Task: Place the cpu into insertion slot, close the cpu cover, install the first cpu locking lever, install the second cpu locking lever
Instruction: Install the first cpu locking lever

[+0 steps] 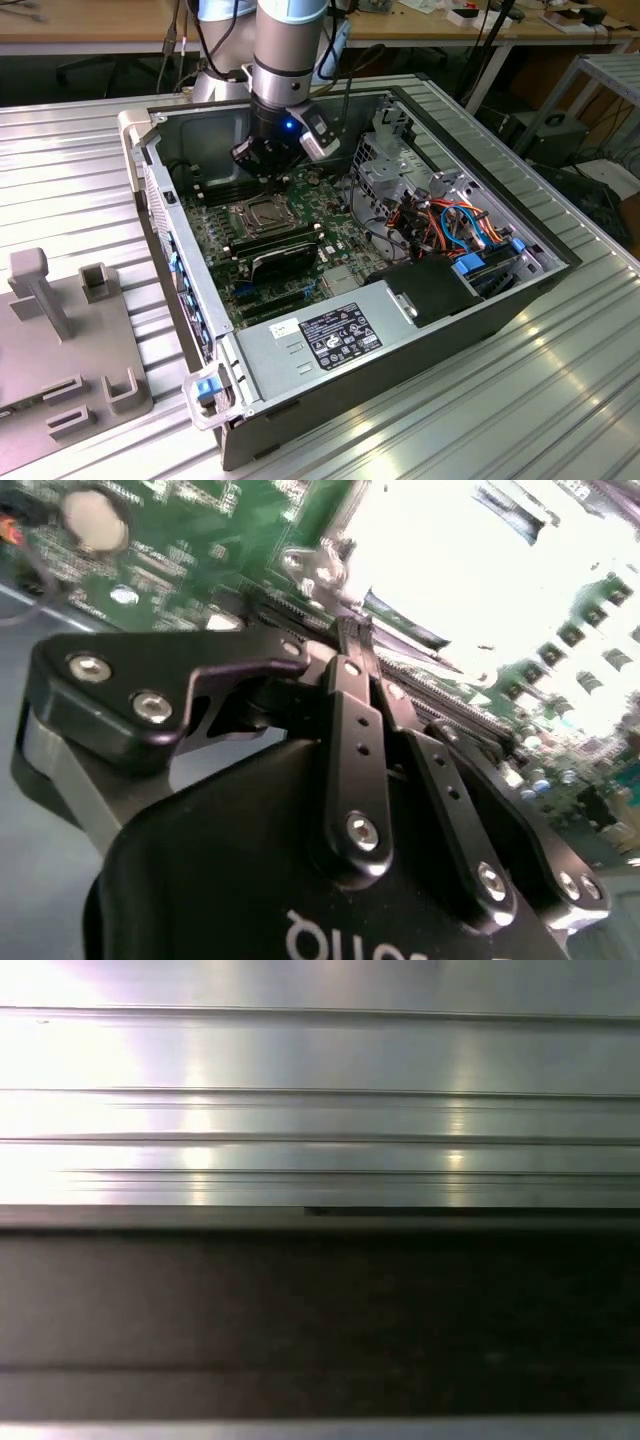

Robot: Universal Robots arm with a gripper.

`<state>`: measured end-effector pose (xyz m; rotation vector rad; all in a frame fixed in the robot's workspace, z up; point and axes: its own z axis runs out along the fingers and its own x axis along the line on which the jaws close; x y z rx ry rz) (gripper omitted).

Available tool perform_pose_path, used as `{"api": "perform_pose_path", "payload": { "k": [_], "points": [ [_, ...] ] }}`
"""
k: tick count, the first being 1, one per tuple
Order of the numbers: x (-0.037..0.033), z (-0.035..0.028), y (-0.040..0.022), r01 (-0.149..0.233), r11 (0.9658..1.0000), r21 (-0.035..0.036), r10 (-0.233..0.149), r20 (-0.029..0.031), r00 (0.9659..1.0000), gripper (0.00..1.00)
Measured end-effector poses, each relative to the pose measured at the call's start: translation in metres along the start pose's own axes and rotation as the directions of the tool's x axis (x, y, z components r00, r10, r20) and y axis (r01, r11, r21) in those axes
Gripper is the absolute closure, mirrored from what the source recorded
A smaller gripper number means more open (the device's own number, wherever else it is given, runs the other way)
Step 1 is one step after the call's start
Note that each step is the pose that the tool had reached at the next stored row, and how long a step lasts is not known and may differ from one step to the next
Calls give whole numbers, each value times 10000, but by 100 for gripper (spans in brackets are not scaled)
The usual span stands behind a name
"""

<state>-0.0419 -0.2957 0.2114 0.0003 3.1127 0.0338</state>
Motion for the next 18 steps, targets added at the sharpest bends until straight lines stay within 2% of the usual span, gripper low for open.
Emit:
{"api": "perform_pose_path", "payload": {
  "k": [4, 8, 13, 18],
  "points": [
    [8, 5, 0, 5, 10000, -15, -5, 2, 10000, 89],
    [63, 7, 0, 54, 10000, -23, -54, -3, 10000, 89],
    [64, 27, -2, 79, 10000, -23, -79, -4, 10000, 89],
    [62, 31, -64, 80, 10000, -23, -80, -3, 10000, 89]
  ]
}}
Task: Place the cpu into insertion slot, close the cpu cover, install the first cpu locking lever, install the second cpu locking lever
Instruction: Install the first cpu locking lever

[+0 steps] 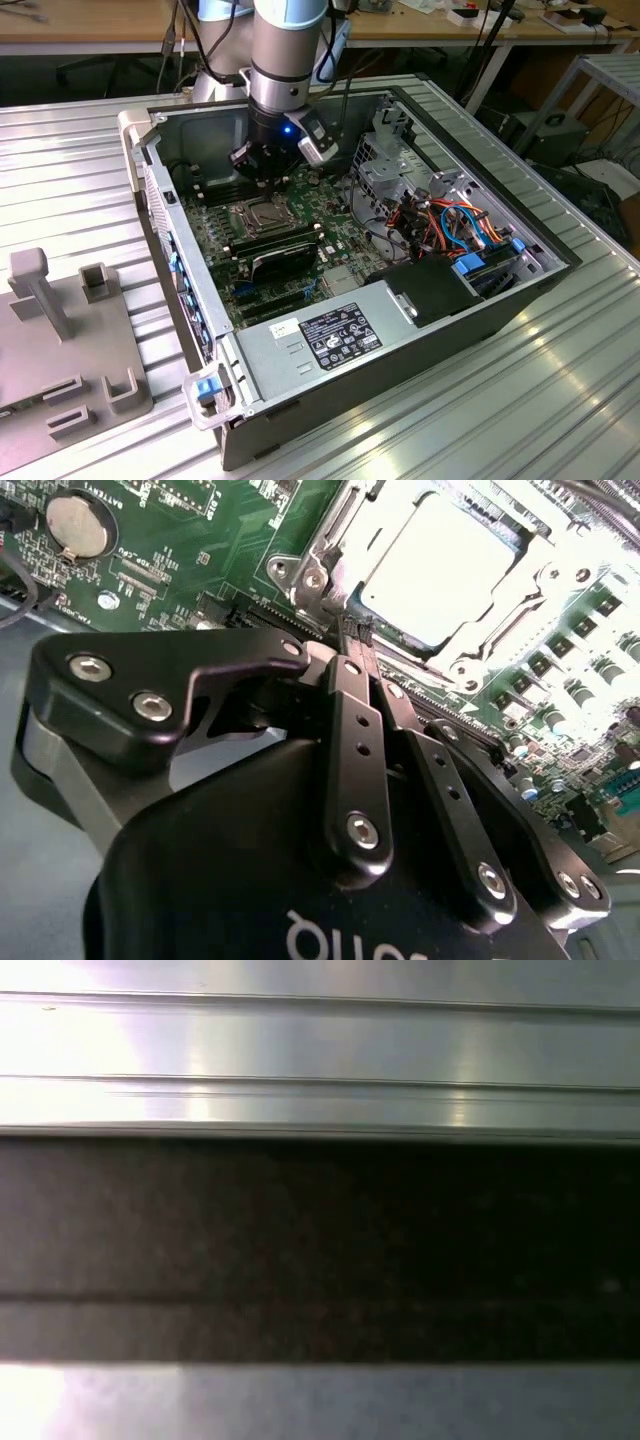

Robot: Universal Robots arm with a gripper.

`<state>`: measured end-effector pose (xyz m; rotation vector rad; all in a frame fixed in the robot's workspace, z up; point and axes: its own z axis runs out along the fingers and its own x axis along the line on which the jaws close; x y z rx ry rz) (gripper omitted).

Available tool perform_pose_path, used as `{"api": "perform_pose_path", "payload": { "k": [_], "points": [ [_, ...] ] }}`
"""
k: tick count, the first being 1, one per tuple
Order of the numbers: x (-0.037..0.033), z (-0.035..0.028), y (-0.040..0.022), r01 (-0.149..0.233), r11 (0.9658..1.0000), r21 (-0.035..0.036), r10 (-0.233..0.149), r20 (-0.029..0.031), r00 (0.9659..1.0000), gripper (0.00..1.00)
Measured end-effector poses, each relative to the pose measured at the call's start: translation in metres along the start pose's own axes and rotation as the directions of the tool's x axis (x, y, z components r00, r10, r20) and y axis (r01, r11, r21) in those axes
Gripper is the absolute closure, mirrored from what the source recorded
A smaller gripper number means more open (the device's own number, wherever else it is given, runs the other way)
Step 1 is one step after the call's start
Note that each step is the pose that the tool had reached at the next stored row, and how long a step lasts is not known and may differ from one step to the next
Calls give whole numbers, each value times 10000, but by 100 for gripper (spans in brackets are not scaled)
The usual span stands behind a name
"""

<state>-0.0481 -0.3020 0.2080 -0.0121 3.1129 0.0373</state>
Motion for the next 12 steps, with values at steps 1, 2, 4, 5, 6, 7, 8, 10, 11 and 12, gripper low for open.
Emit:
{"api": "perform_pose_path", "payload": {
  "k": [1, 2, 4, 5, 6, 7, 8, 10, 11, 12],
  "points": [
    [-1, 3, -2, 0, 10000, -1, 0, 1, 10000, 89],
    [0, 5, -3, -1, 10000, 0, 1, 1, 10000, 89],
    [-8, 27, -5, 0, 10000, 1, 0, -2, 10000, 89],
    [-10, 32, -6, 0, 10000, 3, 0, -2, 10000, 89],
    [-11, 37, -6, -1, 10000, 6, 1, -4, 10000, 89],
    [-13, 43, -7, -1, 10000, 7, 1, -5, 10000, 89],
    [-14, 47, -6, -1, 10000, 7, 1, -5, 10000, 89],
    [-16, 54, -7, 0, 10000, 3, 0, -2, 10000, 89],
    [-17, 57, -9, 1, 10000, 1, -1, -3, 10000, 89],
    [-18, 58, -13, 1, 10000, 0, -1, -2, 10000, 89]
  ]
}}
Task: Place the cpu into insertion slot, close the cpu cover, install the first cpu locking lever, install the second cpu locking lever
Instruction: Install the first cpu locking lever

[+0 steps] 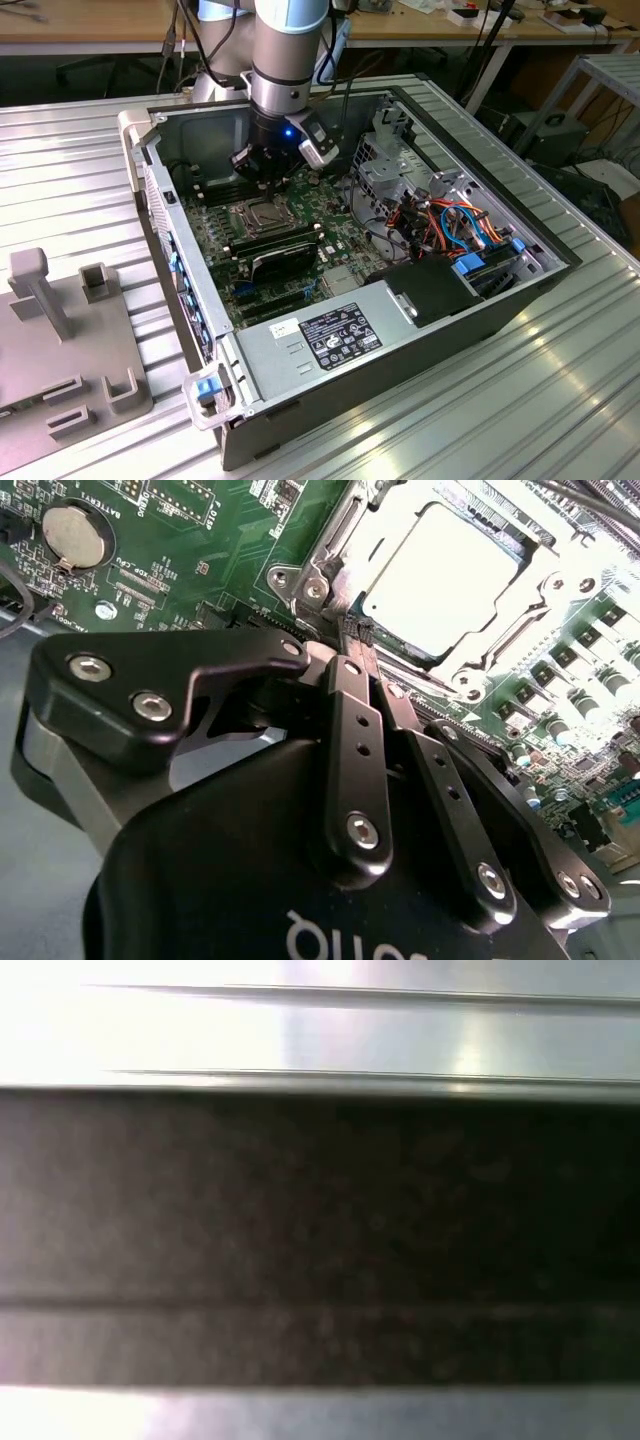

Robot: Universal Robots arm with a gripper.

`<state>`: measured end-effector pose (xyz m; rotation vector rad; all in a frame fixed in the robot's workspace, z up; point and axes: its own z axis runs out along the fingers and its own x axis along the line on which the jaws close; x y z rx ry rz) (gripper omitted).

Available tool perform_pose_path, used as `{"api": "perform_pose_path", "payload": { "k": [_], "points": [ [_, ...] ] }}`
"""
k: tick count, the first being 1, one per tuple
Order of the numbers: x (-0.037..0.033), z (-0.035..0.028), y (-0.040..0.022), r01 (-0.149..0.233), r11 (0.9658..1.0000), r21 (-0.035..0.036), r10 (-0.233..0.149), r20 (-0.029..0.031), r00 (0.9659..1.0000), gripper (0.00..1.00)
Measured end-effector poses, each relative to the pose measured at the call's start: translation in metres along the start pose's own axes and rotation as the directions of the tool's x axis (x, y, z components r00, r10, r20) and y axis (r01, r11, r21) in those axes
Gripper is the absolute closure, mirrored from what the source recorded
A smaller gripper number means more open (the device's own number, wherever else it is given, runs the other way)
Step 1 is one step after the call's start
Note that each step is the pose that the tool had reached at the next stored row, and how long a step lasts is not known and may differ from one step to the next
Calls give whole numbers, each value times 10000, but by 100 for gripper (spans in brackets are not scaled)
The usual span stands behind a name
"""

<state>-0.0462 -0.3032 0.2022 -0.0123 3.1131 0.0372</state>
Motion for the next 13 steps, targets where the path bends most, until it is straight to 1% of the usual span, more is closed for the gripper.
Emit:
{"api": "perform_pose_path", "payload": {
  "k": [2, 7, 9, 10, 11, 13],
  "points": [
    [1, 0, -7, -1, 10000, 8, 1, -4, 10000, 89],
    [0, 5, 3, 0, 10000, 8, 0, 0, 10000, 89],
    [2, 1, 23, 9, 10000, 15, -9, -7, 10000, 89],
    [1, 3, 43, 13, 10000, 7, -13, -7, 10000, 89],
    [-1, 10, 60, 17, 10000, -17, -17, 0, 10000, 89],
    [-1, 6, 76, 24, 10000, -13, -24, -1, 10000, 89]
  ]
}}
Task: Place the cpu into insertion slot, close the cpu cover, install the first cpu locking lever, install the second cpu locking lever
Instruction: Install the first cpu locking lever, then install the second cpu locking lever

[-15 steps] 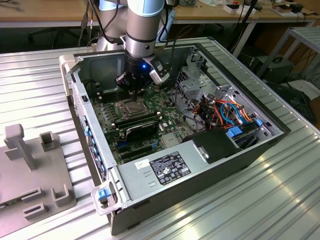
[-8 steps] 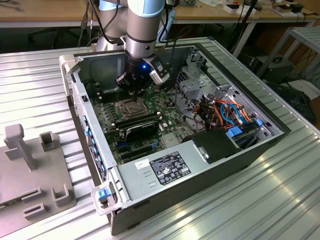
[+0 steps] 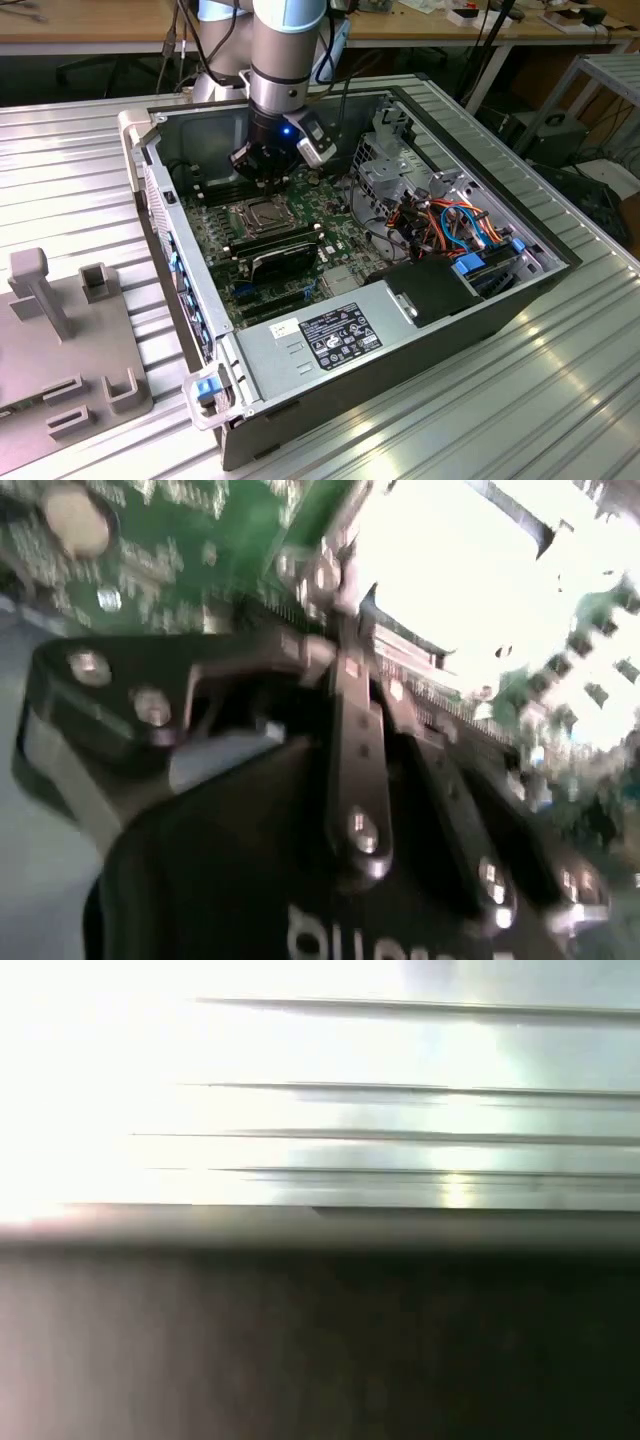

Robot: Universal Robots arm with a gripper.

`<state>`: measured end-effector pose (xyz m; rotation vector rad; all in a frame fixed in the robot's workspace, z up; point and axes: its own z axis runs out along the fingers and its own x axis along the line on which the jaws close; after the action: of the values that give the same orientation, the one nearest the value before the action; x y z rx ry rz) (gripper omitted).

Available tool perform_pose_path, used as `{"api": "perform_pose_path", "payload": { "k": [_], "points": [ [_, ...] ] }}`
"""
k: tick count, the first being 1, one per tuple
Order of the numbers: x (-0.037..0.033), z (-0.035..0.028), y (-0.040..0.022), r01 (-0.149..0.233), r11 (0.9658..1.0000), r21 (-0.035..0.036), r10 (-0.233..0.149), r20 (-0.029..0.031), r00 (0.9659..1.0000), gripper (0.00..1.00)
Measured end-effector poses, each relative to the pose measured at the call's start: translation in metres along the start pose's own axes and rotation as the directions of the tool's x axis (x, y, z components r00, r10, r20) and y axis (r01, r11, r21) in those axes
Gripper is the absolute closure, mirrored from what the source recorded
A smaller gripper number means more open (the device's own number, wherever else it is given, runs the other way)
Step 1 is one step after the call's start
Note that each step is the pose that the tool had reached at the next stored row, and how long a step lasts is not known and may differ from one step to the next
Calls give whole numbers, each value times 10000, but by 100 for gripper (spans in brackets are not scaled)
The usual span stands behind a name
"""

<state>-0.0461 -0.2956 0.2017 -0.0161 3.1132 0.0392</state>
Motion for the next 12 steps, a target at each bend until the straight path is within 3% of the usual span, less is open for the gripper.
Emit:
{"api": "perform_pose_path", "payload": {
  "k": [2, 4, 6, 12],
  "points": [
    [-2, -22, 4, 1, 10000, -12, -1, 5, 10000, 89],
    [-3, -116, 4, -1, 10000, 1, 1, -1, 10000, 89],
    [-4, -155, -37, 1, 10000, -4, -1, -1, 10000, 89],
    [-4, -183, -67, -1, 10000, -13, 1, -1, 10000, 89]
  ]
}}
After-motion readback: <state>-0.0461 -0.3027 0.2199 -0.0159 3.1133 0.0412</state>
